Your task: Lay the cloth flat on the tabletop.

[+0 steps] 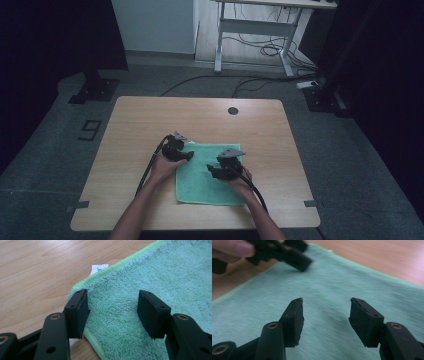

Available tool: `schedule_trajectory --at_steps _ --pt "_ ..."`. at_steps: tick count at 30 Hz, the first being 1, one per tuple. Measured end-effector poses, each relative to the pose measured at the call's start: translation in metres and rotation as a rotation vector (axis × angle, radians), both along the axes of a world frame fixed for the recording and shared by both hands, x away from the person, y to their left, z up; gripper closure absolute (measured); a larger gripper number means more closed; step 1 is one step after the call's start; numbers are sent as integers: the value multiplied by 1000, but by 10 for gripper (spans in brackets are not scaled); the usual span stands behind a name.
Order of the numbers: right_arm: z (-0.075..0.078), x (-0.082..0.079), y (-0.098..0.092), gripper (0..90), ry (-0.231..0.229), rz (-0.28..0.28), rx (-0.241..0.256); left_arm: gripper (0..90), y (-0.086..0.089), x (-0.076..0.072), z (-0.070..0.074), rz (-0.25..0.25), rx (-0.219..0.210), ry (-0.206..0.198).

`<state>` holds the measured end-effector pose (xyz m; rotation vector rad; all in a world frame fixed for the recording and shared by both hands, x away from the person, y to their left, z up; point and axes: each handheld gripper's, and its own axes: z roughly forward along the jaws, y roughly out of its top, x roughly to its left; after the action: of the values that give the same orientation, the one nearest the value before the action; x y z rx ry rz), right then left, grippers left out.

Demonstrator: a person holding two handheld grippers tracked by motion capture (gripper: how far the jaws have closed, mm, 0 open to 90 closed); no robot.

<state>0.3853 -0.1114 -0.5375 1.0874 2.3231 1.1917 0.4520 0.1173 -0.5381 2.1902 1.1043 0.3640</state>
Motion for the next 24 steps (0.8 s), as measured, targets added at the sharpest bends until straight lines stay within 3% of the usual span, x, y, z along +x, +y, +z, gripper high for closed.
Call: schedule_trajectory --at_steps 5,11,19,24 --pt "-12 -5 17 437 40 48 -35 422 1 1 0 -1 -10 7" --pt "-13 -21 11 437 14 52 -58 423 0 2 1 0 12 3" --pt "-13 -35 -3 420 30 41 -32 411 -2 1 0 6 17 -2" --pt "-3 -42 14 415 24 86 16 407 -2 2 1 7 15 3"
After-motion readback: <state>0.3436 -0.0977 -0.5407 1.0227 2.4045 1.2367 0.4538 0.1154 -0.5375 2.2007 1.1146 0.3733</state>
